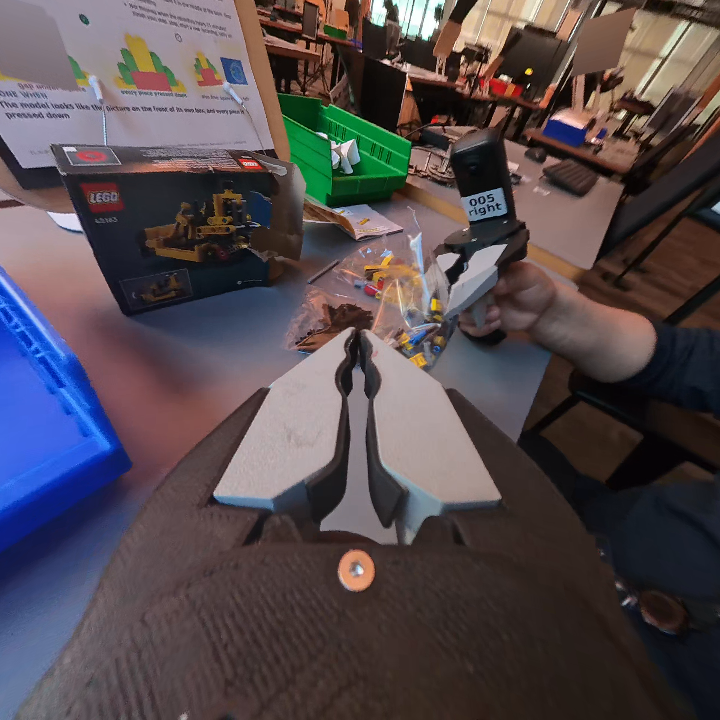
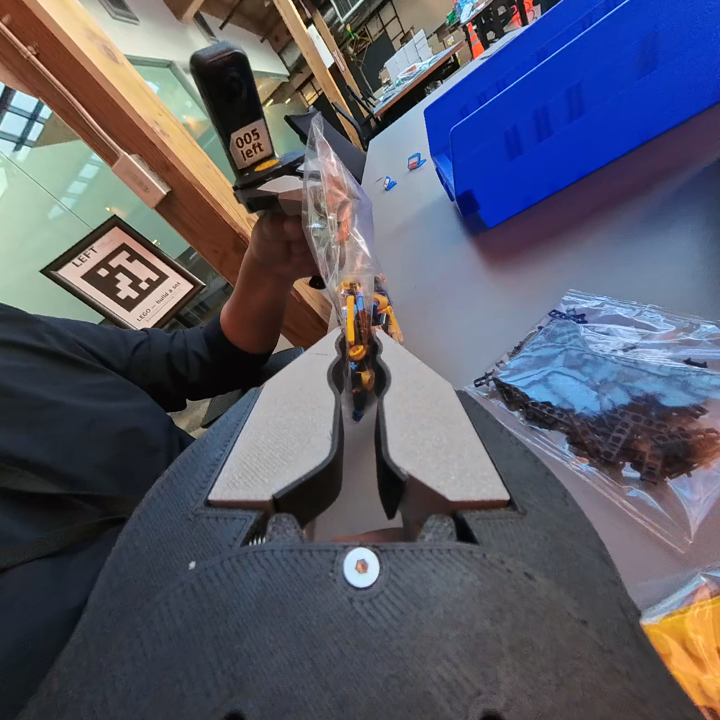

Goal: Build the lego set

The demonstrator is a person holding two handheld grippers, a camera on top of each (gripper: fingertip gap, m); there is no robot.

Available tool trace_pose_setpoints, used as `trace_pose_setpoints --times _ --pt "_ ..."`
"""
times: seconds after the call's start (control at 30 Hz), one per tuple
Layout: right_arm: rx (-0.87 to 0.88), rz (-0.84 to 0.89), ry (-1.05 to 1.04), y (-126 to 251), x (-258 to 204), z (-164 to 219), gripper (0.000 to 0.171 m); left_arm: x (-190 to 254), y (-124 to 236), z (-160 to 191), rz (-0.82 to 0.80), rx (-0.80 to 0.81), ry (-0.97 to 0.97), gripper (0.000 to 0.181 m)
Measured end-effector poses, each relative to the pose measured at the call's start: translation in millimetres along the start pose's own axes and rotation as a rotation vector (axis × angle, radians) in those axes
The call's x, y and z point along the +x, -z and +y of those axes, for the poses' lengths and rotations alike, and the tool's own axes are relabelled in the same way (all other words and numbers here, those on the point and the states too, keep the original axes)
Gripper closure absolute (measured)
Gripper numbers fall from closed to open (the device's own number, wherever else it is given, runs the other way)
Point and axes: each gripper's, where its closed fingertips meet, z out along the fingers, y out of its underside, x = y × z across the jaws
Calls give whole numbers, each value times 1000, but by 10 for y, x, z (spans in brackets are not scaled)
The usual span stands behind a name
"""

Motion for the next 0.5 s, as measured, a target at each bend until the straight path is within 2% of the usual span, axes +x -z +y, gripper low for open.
trace_pose_setpoints --times 0.2,0.23,0.3,0.4,0.5 --pt "30 -51 -24 73 -47 -47 164 163 29 -64 136 49 41 181" --pt "39 -67 -35 89 -60 -59 164 170 49 -56 155 45 51 177" --pt "67 -99 -54 123 -88 -105 165 154 96 -51 179 52 58 153" --pt "81 -137 -74 129 -123 -126 164 146 105 -14 184 50 47 135" --pt "68 -143 -61 86 -148 -103 165 296 33 71 239 25 6 148"
